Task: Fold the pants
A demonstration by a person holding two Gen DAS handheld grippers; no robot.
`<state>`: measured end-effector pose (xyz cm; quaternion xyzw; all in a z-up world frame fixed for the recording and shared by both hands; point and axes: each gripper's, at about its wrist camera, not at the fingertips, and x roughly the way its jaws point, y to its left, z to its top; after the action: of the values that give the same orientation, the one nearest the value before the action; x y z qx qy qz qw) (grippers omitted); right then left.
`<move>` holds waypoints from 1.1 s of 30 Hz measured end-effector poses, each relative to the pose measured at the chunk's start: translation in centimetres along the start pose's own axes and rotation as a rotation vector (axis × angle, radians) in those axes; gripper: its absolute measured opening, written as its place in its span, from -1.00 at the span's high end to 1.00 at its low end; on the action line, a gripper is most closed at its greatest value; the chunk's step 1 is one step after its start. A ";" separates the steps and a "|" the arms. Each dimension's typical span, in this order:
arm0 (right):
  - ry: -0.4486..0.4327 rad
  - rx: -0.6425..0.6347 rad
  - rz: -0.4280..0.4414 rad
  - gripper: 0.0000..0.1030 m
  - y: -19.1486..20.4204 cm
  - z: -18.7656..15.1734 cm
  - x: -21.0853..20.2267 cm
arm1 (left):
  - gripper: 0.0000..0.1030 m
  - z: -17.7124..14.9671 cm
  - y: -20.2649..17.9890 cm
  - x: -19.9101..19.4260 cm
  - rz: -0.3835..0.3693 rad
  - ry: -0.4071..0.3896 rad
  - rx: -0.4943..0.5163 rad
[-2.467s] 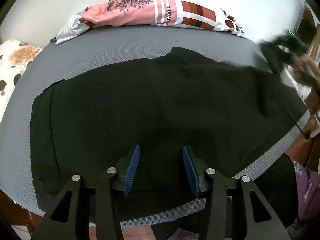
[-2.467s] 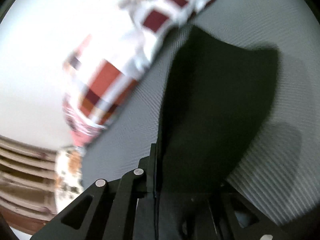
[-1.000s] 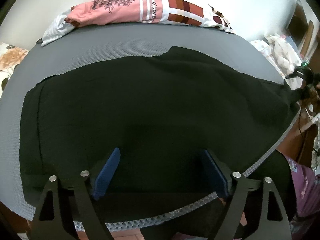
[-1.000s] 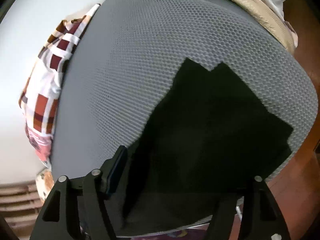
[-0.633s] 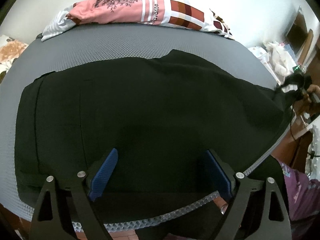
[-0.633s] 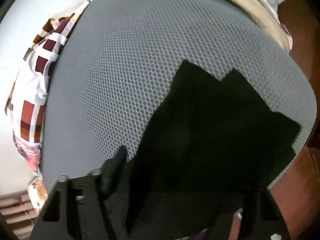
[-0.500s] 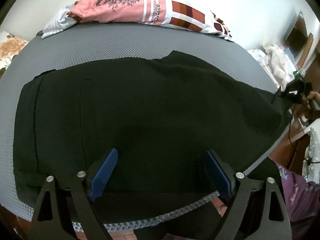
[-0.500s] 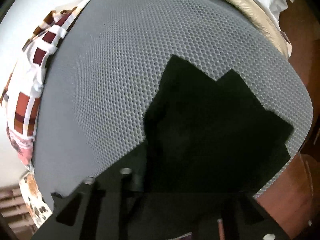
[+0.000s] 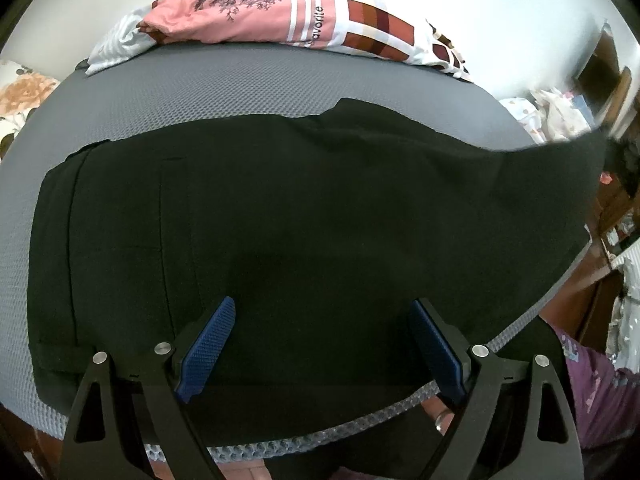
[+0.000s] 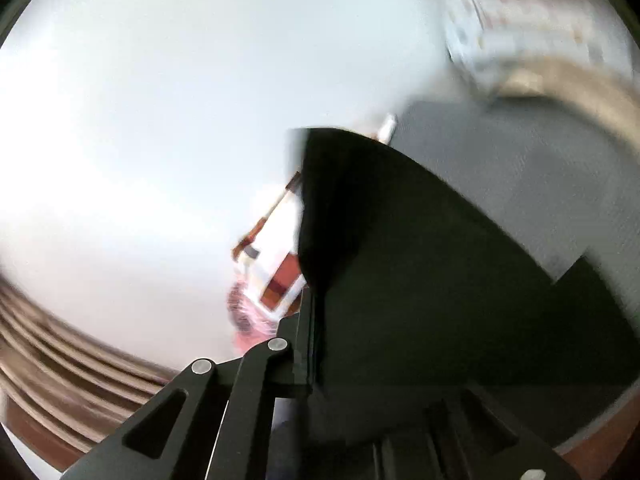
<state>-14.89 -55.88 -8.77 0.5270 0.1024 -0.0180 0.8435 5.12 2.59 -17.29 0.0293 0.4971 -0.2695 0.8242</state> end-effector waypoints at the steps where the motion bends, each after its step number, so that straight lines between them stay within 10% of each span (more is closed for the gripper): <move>1: 0.011 0.017 -0.001 0.87 -1.1 -0.5 -0.3 | -0.74 -0.1 -0.1 0.0 0.004 0.000 0.009; 7: 0.096 0.305 -0.034 0.75 -14.0 -5.5 -2.9 | -0.75 -0.3 -0.9 0.4 0.042 0.012 0.064; 12: 0.119 0.282 -0.054 0.56 -13.6 -6.8 -4.3 | -0.84 -0.2 -1.1 0.6 0.050 0.014 0.064; 16: 0.118 0.299 -0.076 -0.21 -11.8 -5.4 -4.2 | -0.85 -0.4 -1.6 0.8 0.076 0.014 0.092; 19: 0.126 0.325 -0.120 -0.22 -11.0 -4.1 -3.3 | -0.86 -0.4 -1.6 0.8 0.068 0.014 0.082; 25: 0.182 0.192 -0.345 -0.14 -7.3 0.0 -2.9 | -0.88 -0.3 -1.4 0.7 0.051 0.010 0.066; 28: 0.021 0.018 -0.692 -0.07 -3.6 2.6 -5.3 | -0.90 -0.2 -1.2 0.7 0.042 0.009 0.052; 30: 0.002 0.059 -0.529 -0.07 -2.7 2.9 -6.1 | -0.91 -0.2 -1.2 0.6 0.040 0.007 0.049; 31: 0.091 0.119 -0.370 -0.06 -3.0 2.7 -5.1 | -0.91 -0.2 -1.2 0.6 0.039 0.006 0.049; 33: 0.247 0.145 -0.325 -0.06 -3.2 1.6 -2.5 | -0.93 -0.2 -1.2 0.6 0.037 0.006 0.049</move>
<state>-17.58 -58.87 -10.44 0.5612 0.2870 -0.0963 0.7703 4.62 1.31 -17.63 0.0597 0.4921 -0.2663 0.8267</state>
